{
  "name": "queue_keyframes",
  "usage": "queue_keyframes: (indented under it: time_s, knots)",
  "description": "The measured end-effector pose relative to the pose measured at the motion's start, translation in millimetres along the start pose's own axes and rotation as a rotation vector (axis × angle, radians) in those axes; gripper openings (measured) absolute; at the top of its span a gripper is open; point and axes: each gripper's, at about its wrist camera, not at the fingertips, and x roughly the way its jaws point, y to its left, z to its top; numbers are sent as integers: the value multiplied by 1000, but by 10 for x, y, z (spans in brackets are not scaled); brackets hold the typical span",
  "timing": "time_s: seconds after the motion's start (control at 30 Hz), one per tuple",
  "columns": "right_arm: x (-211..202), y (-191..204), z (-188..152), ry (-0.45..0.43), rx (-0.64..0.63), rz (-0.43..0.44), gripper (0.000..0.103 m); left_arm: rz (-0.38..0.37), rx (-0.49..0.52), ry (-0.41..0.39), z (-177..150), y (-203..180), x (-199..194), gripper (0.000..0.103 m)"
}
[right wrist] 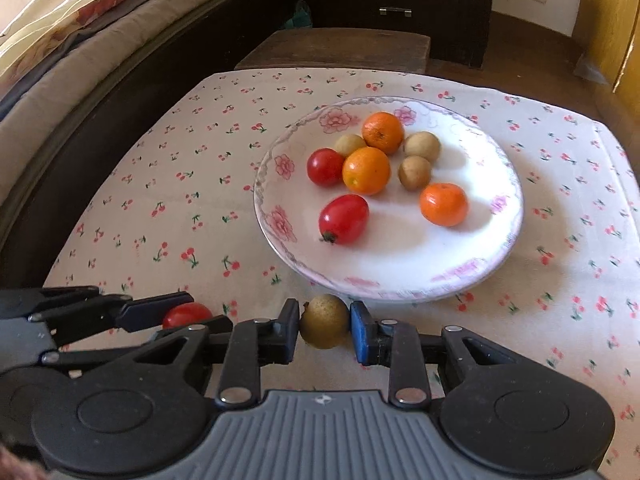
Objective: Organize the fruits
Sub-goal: 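Grasp the last red tomato with the left tool while the right tool grasps the last kiwi, then lift the tomato with the left tool while the right tool lifts the kiwi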
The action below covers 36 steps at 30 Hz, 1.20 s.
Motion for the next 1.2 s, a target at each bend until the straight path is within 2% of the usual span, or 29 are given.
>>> queue_keyframes:
  time_s: [0.3,0.47,0.57,0.73,0.8,0.87,1.07,1.2]
  knots:
    - [-402,-90,-572,36,-18,-50,29,-35,35,16,-279,-154,-161,37]
    - [-422,-91,-798,45,-48,-74,29,-20,70,9,-421,-254,-211,39]
    - [-437,-77,-845,31,-81,-85,29,-9,82,0,-460,-279,-236,42]
    - [-443,-120,-842,28,-66,-84,31,3,72,-20,-455,-273,-254,50]
    - [-430,-117,-847,37,-71,-82,42,-4,59,-28,-431,-267,-258,53]
    - [-424,-99,-851,35,-79,-79,48,-5,61,-34,-423,-284,-251,55]
    - [-457,-109,-854,14,-80,-87,47,15,79,-27,-451,-302,-204,55]
    - [-449,-81,-858,23,-91,-96,39,32,74,-27,-448,-286,-183,53]
